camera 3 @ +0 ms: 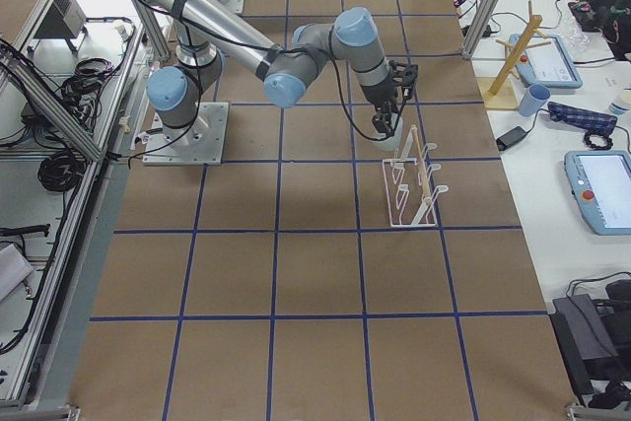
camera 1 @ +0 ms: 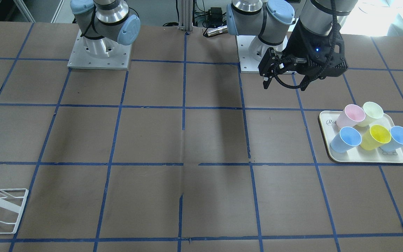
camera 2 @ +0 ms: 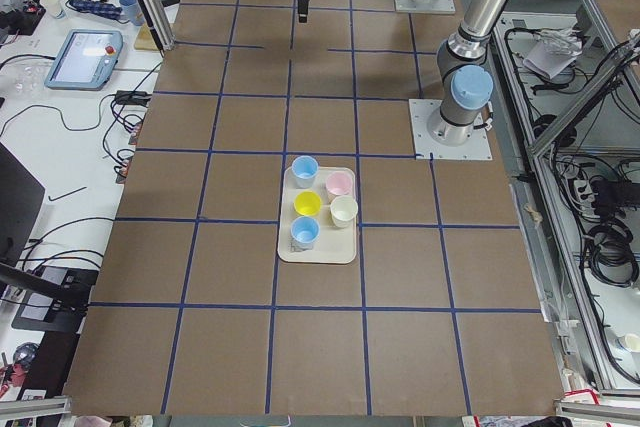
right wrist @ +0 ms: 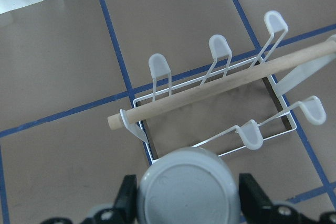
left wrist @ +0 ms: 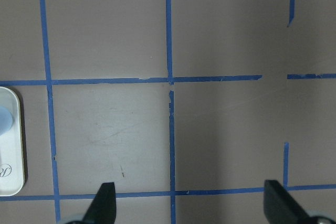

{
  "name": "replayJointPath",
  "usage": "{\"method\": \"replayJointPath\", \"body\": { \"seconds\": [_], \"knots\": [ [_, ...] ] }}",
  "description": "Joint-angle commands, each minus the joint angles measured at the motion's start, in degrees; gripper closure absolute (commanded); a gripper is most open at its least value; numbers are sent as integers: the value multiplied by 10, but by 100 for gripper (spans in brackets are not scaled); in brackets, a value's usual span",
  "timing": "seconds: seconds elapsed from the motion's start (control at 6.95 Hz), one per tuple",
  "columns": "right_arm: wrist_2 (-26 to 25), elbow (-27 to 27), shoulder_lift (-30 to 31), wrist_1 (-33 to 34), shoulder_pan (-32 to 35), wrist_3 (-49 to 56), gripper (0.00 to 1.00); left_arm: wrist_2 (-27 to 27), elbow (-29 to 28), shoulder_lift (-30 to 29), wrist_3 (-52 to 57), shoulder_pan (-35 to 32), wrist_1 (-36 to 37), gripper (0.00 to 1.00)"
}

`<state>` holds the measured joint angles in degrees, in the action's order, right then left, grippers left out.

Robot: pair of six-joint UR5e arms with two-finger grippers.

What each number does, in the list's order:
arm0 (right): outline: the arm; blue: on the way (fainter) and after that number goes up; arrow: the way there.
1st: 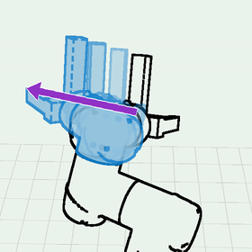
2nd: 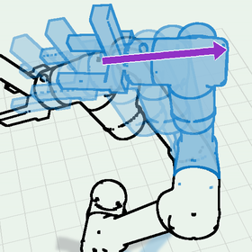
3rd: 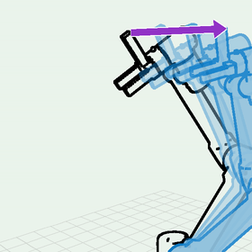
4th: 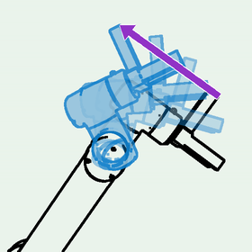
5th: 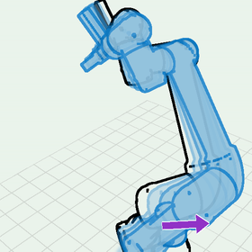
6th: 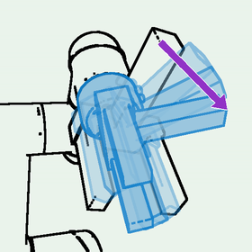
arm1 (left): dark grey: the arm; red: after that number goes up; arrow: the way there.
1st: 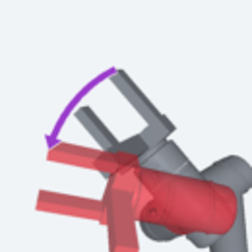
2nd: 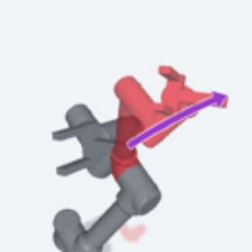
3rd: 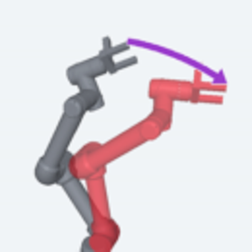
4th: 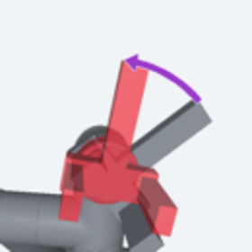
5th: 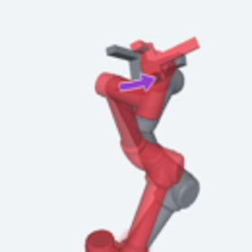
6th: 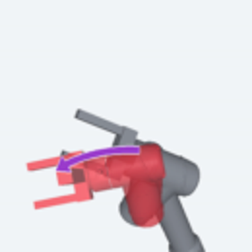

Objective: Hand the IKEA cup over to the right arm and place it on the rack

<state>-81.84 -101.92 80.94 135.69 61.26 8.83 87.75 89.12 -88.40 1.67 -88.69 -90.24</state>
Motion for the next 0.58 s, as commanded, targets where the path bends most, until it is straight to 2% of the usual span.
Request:
{"method": "replayJointPath", "body": {
  "seconds": [0.0,0.43],
  "knots": [
    [12,18,-18,-1,1,-9,76,0,1,1,0,0,1,0],
    [12,20,-37,1,1,-9,76,-4,2,2,0,0,2,0]
  ]
}}
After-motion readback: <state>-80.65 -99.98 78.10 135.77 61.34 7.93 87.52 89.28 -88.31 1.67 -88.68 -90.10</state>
